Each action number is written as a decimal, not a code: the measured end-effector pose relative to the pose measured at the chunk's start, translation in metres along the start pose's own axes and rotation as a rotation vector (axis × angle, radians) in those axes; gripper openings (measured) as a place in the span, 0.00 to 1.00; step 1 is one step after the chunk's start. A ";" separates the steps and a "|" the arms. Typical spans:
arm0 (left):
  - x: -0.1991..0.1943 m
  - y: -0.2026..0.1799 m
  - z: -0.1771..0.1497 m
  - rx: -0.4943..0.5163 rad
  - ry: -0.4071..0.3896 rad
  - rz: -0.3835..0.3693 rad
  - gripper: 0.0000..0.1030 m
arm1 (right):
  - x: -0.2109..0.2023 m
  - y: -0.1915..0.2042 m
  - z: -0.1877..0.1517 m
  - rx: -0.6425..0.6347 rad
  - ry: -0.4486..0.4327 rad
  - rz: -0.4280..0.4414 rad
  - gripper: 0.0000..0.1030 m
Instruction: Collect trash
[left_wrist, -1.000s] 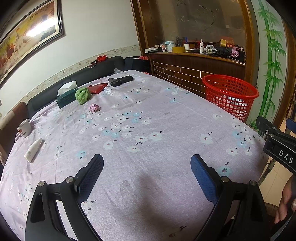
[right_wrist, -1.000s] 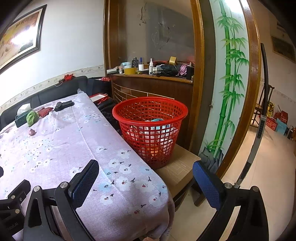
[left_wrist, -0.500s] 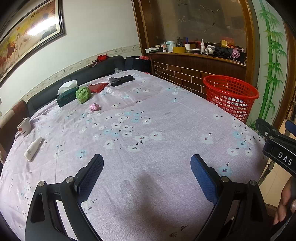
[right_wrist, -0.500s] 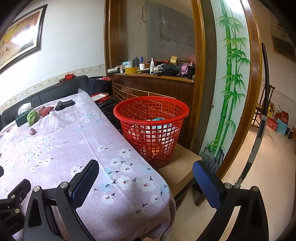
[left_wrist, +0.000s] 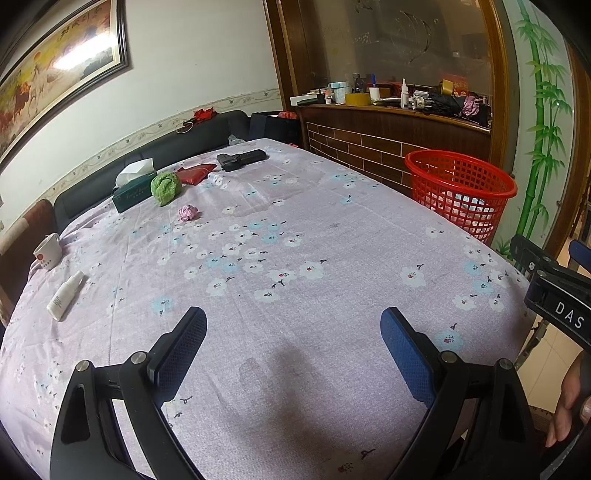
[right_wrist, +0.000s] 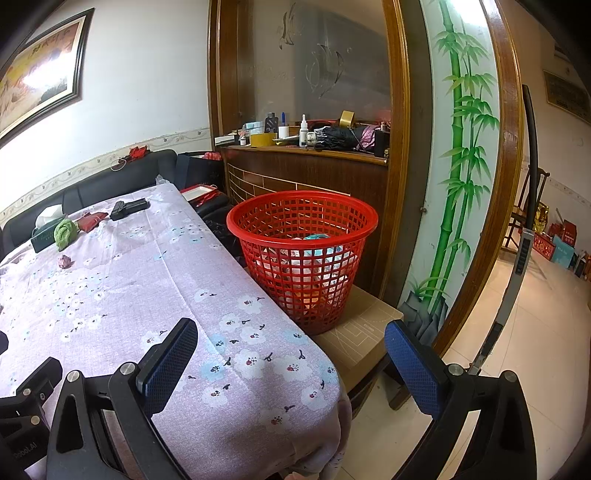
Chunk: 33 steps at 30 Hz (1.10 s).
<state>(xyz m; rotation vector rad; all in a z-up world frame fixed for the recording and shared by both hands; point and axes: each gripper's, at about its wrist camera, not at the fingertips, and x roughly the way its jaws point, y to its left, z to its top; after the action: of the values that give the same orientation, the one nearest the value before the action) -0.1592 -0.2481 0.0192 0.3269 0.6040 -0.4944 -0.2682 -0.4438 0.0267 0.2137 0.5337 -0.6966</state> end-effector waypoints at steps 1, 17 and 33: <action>0.000 0.000 0.000 0.000 0.000 -0.001 0.91 | 0.000 0.000 0.000 0.000 -0.001 -0.001 1.00; 0.000 0.000 0.000 0.000 0.002 -0.003 0.91 | 0.000 0.001 0.000 -0.002 -0.001 0.000 1.00; 0.002 0.007 0.000 -0.037 0.023 -0.001 0.91 | 0.001 0.003 0.000 -0.008 -0.005 0.001 1.00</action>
<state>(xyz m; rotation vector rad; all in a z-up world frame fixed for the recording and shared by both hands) -0.1541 -0.2427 0.0188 0.2980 0.6352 -0.4805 -0.2653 -0.4421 0.0257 0.2046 0.5316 -0.6935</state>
